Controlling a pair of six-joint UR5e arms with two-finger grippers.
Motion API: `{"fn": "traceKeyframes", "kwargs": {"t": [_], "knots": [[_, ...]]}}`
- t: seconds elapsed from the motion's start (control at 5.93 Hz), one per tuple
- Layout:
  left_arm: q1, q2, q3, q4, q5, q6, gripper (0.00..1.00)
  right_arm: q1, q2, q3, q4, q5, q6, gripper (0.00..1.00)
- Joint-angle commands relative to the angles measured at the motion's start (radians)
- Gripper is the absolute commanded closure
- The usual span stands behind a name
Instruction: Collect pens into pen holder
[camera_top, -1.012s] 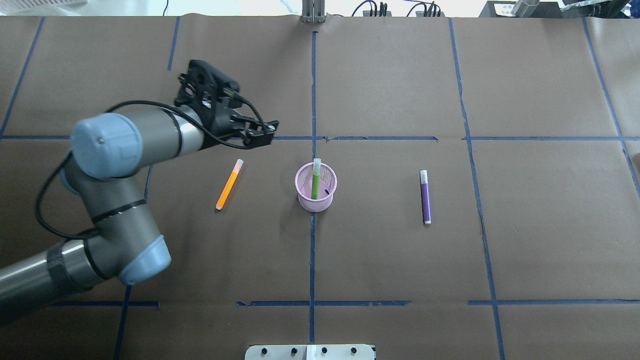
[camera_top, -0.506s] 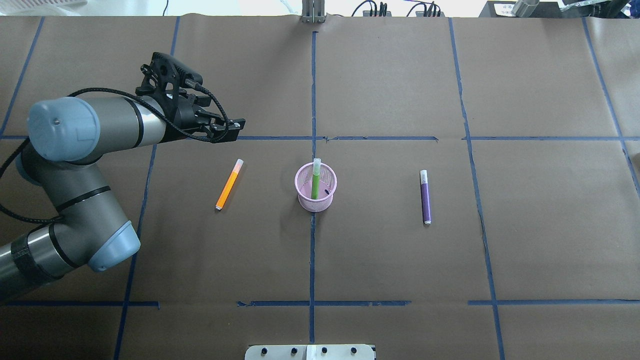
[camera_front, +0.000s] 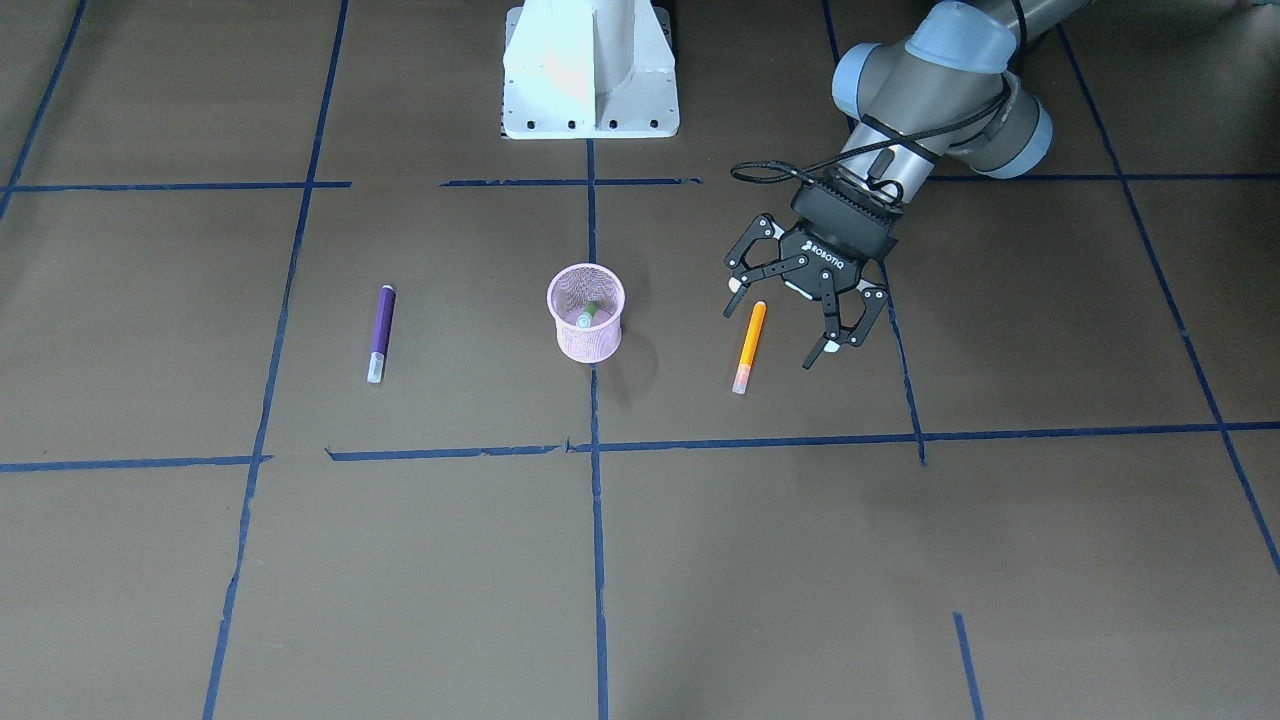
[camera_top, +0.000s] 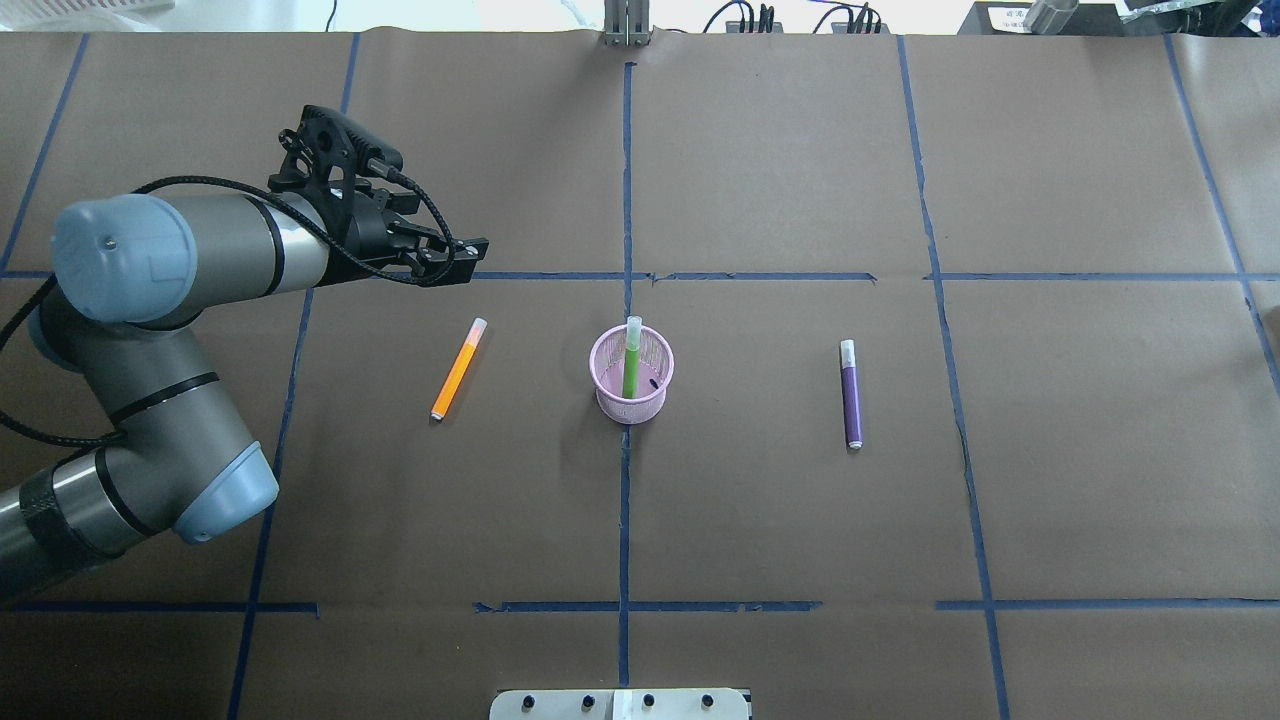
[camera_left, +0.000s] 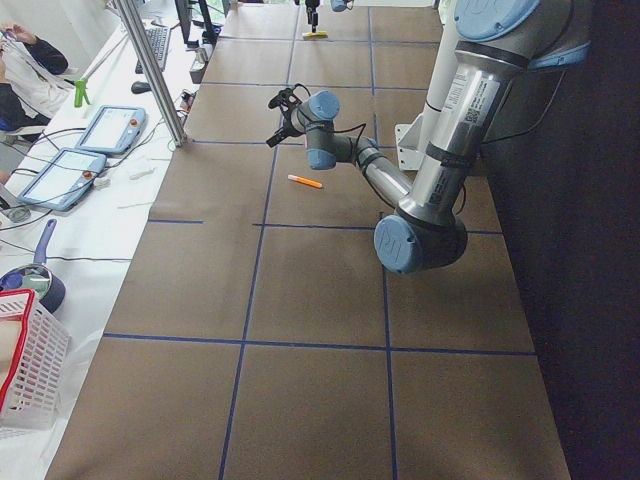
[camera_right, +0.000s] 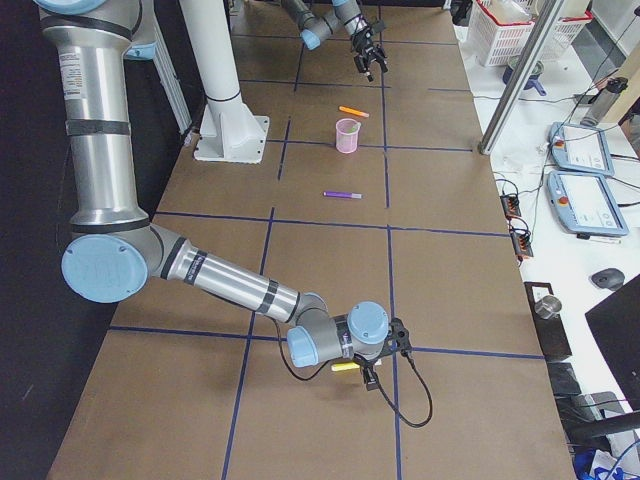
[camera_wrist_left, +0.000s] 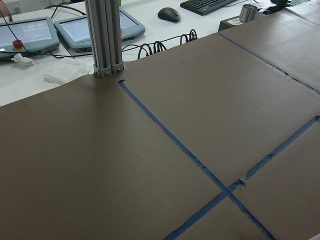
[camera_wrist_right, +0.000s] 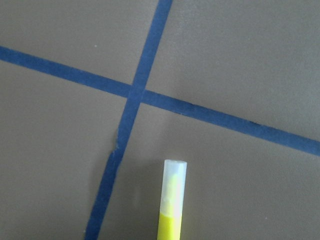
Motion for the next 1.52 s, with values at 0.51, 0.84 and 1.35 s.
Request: {"fn": "traceKeyframes", "kwargs": {"t": [0.51, 0.84, 1.35], "knots": [[-0.001, 0.002, 0.004, -0.001, 0.0, 0.003, 0.0, -0.023, 0.04, -0.038, -0.006, 0.003, 0.005, 0.01], [0.0, 0.002, 0.015, -0.004, 0.001, 0.006, 0.01, -0.023, 0.04, -0.042, -0.006, 0.003, 0.006, 0.18], [0.0, 0.002, 0.012, -0.004, 0.001, 0.006, 0.01, -0.023, 0.039, -0.042, -0.003, 0.005, 0.005, 0.81]]}}
